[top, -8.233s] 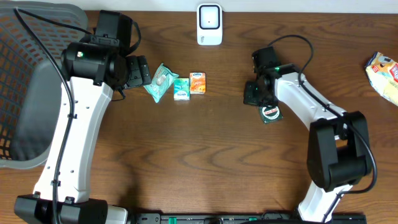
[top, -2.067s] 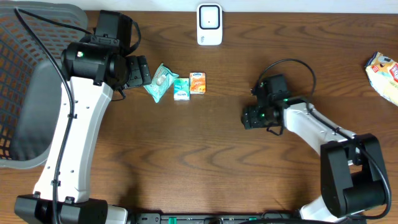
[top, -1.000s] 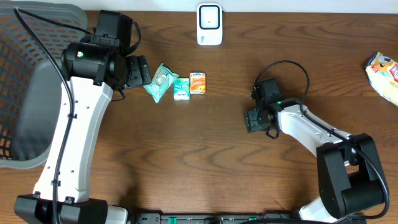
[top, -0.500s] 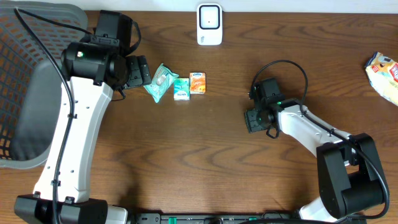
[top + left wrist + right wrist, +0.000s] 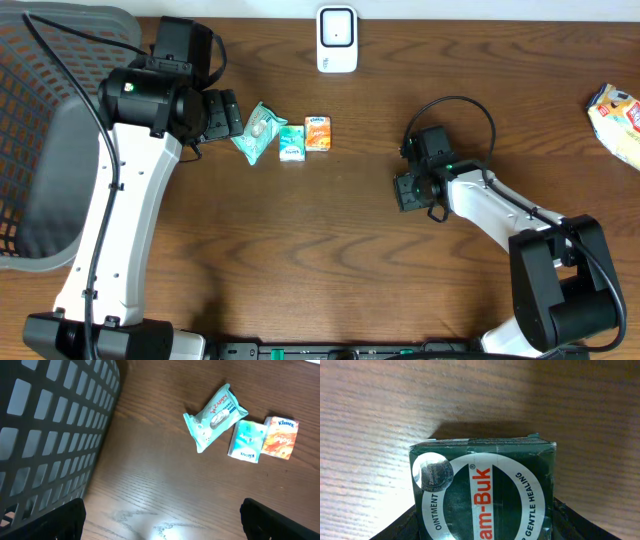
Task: Scan the item barcode
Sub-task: 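Hold the tin raised in the right gripper, then carry the Zam-Buk tin left beside the orange tissue pack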
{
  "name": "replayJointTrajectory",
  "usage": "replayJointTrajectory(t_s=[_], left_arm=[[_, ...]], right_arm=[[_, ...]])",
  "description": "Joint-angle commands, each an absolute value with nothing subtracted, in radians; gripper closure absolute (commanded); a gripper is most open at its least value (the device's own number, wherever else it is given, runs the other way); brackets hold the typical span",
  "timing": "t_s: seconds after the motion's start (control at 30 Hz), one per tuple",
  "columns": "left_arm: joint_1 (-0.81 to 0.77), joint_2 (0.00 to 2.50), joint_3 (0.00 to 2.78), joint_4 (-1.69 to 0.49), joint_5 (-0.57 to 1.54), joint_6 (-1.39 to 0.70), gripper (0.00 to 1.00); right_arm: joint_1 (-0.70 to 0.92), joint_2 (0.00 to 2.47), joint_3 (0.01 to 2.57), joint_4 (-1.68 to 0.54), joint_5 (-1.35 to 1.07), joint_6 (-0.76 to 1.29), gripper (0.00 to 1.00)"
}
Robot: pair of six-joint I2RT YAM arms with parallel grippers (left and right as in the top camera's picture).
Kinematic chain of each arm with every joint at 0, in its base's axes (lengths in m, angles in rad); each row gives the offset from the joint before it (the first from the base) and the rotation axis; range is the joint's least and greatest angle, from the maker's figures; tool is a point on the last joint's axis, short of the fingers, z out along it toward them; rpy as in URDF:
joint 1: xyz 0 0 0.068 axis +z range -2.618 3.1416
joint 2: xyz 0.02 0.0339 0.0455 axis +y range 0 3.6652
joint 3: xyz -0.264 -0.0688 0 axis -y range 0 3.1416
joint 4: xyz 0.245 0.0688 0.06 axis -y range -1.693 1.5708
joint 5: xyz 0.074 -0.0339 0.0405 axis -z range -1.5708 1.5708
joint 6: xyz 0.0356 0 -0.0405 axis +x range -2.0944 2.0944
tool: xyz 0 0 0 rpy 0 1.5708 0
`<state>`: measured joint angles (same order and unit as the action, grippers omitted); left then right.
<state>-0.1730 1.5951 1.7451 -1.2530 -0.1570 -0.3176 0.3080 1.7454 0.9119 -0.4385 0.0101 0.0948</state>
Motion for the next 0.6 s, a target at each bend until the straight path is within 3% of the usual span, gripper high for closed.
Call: replayJointTrajectory(t_s=[0.0,0.57], left_arm=[[-0.171,1.594,1.742,-1.256,-0.169,-0.327,0.02],[-0.171,1.594,1.742,-1.256,-0.169,-0.327,0.02]], right_arm=[[0.304,1.789,0.879,-0.436,-0.127,0.112,0.41],[0.224,1.758,1.044,-0.425,-0.751,0.111,0.45]])
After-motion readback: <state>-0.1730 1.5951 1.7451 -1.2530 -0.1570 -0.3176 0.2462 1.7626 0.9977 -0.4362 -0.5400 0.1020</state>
